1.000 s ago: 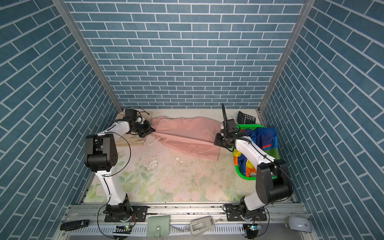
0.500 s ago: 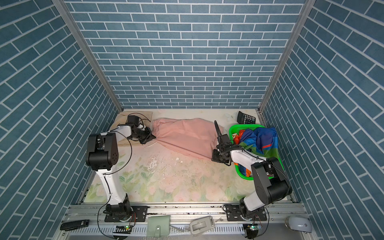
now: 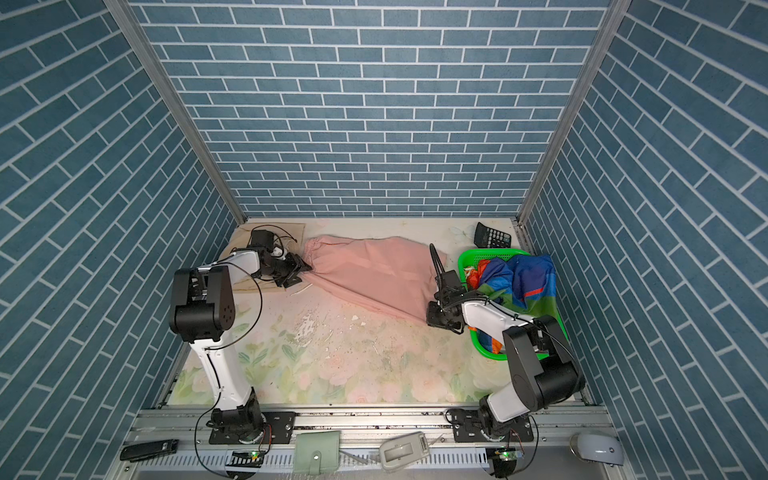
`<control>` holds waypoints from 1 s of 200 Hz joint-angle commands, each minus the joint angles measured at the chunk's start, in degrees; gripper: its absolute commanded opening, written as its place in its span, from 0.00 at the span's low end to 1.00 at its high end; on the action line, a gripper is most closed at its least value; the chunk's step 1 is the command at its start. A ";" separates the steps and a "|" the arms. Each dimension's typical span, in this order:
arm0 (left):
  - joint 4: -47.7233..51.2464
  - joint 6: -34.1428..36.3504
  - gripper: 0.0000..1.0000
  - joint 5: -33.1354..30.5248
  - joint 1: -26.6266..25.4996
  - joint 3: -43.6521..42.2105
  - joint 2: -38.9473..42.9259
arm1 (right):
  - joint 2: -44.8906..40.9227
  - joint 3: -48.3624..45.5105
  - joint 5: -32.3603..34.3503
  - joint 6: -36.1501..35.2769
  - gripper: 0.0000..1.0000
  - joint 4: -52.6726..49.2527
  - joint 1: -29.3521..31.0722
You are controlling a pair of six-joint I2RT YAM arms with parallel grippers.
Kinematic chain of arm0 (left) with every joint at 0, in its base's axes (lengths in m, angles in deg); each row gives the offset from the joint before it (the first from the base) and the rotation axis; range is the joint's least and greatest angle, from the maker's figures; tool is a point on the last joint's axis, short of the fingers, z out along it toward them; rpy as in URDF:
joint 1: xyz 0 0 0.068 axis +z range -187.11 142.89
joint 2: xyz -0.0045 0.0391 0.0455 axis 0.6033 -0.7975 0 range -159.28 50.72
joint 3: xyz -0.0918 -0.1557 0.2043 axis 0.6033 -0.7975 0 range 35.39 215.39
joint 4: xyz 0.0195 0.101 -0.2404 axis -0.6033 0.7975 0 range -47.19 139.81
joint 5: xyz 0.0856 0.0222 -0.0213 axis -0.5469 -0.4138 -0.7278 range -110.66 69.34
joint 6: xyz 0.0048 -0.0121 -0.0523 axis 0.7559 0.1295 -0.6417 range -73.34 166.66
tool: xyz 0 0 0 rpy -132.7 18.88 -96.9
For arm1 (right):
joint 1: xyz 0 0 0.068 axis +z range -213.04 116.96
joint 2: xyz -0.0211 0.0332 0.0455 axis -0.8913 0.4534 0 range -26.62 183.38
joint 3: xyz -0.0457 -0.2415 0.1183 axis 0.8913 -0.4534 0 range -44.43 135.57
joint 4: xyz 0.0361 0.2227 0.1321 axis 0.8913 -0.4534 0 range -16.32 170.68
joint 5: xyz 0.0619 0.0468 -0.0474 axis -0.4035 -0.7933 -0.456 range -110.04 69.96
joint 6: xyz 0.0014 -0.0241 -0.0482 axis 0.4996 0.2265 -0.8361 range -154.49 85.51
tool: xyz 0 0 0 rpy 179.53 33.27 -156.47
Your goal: Fold and stack the shorts
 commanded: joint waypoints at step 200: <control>-6.16 -4.81 1.00 0.30 -13.41 -1.27 -3.35 | 11.57 2.83 -7.92 7.01 0.94 13.79 -0.56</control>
